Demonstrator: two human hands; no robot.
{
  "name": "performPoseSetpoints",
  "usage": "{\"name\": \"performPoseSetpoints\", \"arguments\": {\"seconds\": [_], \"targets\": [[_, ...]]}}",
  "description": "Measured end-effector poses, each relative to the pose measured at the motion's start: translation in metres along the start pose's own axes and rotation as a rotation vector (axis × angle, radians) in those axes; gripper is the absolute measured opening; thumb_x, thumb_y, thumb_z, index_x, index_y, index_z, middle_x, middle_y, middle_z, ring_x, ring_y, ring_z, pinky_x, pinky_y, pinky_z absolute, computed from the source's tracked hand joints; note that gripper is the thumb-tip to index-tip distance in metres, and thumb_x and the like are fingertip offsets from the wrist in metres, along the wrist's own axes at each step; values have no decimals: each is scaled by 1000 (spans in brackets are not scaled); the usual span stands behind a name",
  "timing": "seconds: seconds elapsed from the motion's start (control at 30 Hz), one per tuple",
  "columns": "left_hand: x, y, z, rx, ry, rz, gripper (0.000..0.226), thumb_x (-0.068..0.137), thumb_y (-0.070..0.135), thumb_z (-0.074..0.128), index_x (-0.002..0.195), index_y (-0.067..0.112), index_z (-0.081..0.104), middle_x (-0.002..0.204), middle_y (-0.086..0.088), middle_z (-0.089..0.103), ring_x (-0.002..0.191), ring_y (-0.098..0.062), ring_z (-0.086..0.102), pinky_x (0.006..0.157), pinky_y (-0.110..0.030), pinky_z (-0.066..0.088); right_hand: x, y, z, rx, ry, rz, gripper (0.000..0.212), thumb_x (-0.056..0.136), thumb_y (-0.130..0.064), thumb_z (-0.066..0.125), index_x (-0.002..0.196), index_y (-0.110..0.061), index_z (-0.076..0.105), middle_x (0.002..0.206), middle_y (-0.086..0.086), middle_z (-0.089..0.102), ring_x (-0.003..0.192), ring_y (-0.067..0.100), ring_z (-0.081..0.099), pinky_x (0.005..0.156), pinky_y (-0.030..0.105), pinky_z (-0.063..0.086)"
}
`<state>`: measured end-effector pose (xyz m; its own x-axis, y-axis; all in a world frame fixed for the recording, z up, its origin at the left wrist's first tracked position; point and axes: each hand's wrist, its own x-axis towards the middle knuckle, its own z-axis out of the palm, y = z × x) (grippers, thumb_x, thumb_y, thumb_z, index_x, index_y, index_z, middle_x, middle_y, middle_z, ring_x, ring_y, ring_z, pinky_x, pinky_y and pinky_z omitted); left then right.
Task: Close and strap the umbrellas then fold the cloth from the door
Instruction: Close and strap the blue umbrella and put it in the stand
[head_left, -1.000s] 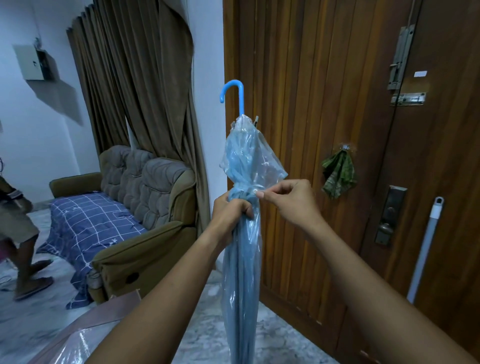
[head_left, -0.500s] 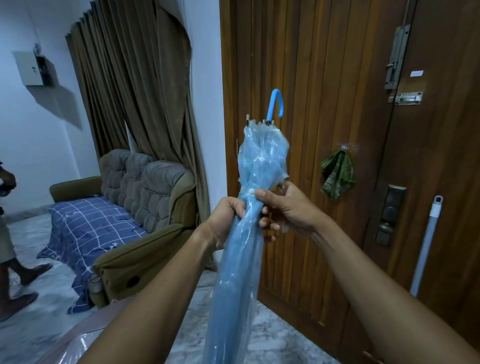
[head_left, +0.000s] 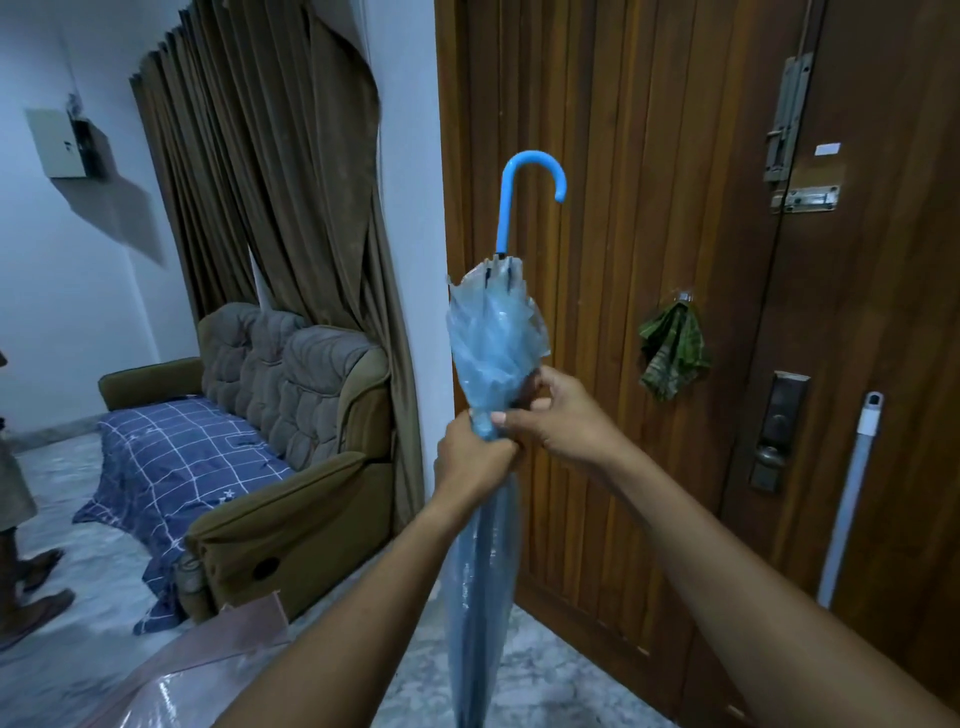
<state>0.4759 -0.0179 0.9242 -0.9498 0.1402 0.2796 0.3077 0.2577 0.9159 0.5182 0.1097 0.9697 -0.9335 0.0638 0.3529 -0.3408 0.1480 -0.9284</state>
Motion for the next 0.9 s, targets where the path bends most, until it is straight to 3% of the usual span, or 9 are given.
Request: {"name": "performPoseSetpoints", "arguments": {"seconds": [0.1, 0.23, 0.37, 0.5, 0.6, 0.7, 0.77, 0.83, 0.9], "targets": [[-8, 15, -8, -81, -41, -5, 26, 58, 15, 60, 83, 18, 66, 72, 0, 65, 64, -20, 61, 61, -37, 52, -5, -10, -13, -156, -32, 10, 14, 81, 2, 77, 86, -4, 66, 94, 11, 74, 90, 11, 70, 81, 22, 55], [-10, 27, -15, -234, -173, 12, 45, 59, -5, 58, 103, 8, 58, 80, -9, 56, 62, -15, 55, 49, -25, 45, -10, -21, -20, -195, 22, -35, 20, 80, -6, 80, 97, 1, 73, 97, 7, 76, 85, 6, 71, 74, 14, 55], [-11, 34, -14, -451, -218, 22, 68, 49, -8, 47, 109, 23, 56, 72, -11, 52, 47, -12, 49, 43, -28, 42, -9, -20, -15, -93, 53, -40, 32, 83, -6, 78, 113, -2, 69, 96, 9, 74, 72, -5, 68, 65, 9, 50], [-9, 31, -15, -720, -367, -145, 65, 42, 0, 41, 106, 5, 44, 55, -7, 37, 37, -20, 37, 44, -27, 41, -10, -25, -12, -13, -23, 17, 23, 87, -5, 74, 108, 0, 66, 67, -9, 67, 48, -6, 56, 47, 8, 42], [-10, 28, -25, -695, -503, -184, 60, 39, 4, 46, 99, 3, 43, 58, -6, 37, 38, -21, 40, 48, -28, 44, -11, -31, -15, 19, -150, 99, 20, 91, -6, 69, 110, 0, 68, 72, -10, 72, 56, -3, 57, 52, 11, 41], [-14, 35, -33, -654, -571, -184, 47, 47, 1, 39, 92, -2, 50, 58, -13, 49, 43, -26, 51, 53, -31, 50, -14, -31, -14, -28, -212, 116, 14, 93, -13, 68, 103, -4, 72, 79, -4, 73, 64, 8, 55, 57, 17, 41], [-11, 40, -34, -584, -538, -165, 44, 47, 4, 45, 89, -3, 56, 66, -17, 57, 59, -32, 57, 64, -36, 50, -15, -33, -8, -21, -125, 56, 11, 96, -10, 64, 96, -2, 71, 68, -7, 72, 56, 2, 60, 51, 14, 45], [-4, 38, -33, -400, -381, -61, 38, 49, 17, 56, 84, 1, 59, 76, -13, 57, 75, -31, 55, 72, -40, 46, -15, -33, -3, -51, 27, -22, 10, 95, -12, 67, 93, -5, 73, 68, -8, 74, 60, 0, 67, 56, 16, 50], [-4, 30, -30, -238, -193, 116, 53, 54, 30, 67, 100, 8, 57, 94, -3, 62, 89, -21, 60, 82, -40, 49, -9, -28, 0, -77, 179, -59, 5, 91, -12, 71, 89, -11, 75, 74, -6, 77, 70, 3, 71, 65, 21, 54]]}}
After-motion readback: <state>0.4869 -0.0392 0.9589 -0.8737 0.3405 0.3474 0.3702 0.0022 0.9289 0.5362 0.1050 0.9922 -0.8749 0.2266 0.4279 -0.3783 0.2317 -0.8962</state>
